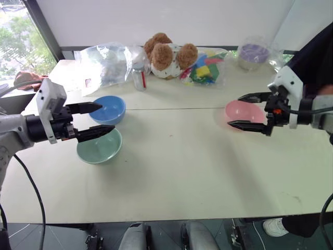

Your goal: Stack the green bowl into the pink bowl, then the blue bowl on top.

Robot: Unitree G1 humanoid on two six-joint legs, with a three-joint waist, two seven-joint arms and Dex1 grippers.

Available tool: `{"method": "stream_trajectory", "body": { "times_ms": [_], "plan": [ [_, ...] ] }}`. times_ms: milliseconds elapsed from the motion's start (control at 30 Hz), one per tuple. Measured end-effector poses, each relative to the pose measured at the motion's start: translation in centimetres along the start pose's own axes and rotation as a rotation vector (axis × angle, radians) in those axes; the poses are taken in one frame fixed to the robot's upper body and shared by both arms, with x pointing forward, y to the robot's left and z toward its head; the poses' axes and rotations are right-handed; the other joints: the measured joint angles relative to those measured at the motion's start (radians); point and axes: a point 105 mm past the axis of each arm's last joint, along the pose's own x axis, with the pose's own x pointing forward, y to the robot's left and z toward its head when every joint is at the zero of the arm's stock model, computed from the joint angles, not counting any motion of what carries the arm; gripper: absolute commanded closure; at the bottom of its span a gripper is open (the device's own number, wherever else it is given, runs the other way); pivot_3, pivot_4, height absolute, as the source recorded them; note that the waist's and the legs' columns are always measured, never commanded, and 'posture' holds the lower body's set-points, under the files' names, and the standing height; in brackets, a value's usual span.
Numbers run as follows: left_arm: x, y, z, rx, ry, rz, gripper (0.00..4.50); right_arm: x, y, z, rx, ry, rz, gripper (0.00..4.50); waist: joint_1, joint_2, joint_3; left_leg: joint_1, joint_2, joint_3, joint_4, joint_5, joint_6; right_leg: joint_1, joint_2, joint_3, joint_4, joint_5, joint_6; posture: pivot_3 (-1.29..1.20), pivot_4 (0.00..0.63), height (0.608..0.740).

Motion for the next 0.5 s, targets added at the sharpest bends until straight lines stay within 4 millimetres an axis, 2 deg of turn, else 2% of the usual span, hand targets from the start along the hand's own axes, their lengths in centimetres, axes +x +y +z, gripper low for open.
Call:
{"method": "stream_trajectory", "body": {
  "times_ms": [500],
  "plan": [
    [-0.03, -0.25, -0.43, -0.009, 0.011, -0.004, 0.03, 0.38, 0.01, -0.27, 0.014, -0.003, 0.001, 0.0, 0.0, 0.0, 0.0, 0.0, 0.0, 0.0, 0.0, 0.0, 0.0, 0.0, 0.0, 0.0, 0.0, 0.0, 0.0, 0.0, 0.15, 0.74]
  ]
}}
